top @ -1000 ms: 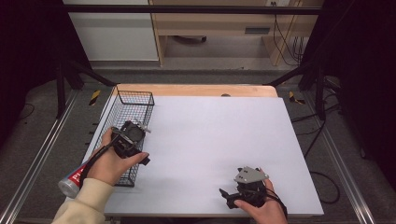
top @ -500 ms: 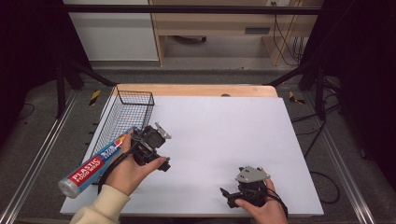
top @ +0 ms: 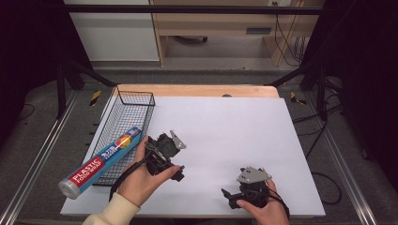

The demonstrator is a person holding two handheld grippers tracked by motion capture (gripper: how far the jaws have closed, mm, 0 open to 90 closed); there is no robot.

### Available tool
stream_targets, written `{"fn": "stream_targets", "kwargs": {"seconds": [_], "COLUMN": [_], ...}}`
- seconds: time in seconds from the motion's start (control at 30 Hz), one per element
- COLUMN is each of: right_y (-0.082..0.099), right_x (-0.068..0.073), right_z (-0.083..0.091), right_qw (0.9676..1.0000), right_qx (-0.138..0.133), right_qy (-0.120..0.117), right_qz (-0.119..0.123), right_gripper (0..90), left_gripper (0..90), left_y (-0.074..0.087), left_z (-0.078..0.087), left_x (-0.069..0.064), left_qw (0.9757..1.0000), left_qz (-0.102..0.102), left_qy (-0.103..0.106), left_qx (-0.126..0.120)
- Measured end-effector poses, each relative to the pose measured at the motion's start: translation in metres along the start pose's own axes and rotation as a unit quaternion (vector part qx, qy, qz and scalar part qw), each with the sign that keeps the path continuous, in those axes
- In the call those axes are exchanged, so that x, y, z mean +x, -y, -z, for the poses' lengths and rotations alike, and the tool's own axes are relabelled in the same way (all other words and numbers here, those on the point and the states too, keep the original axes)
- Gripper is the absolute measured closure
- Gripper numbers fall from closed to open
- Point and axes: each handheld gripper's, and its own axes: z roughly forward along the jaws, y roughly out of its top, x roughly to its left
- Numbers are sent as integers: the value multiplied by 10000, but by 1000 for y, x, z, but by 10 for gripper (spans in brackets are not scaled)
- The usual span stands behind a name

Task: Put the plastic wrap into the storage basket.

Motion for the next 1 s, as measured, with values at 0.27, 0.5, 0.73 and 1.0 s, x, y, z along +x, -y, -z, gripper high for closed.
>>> {"fn": "stream_targets", "kwargs": {"seconds": [0.27,0.5,0.73,1.0], "right_y": [0,1,1,2], "right_x": [-1,-2,-2,-2], "right_z": [1,2,2,2], "right_qw": [10000,10000,10000,10000], "right_qx": [-22,-4,6,12], "right_qy": [14,29,40,45], "right_qz": [-11,-11,-34,-22], "right_gripper": [53,53,53,53], "left_gripper": [56,56,57,59], "left_y": [0,2,7,13], "left_z": [-2,-11,-27,-43], "left_x": [-18,-30,-36,-38], "left_qw": [9997,9990,9985,9981], "left_qz": [-150,-180,-119,-14], "left_qy": [115,202,319,336], "left_qx": [-176,-345,-420,-515]}}
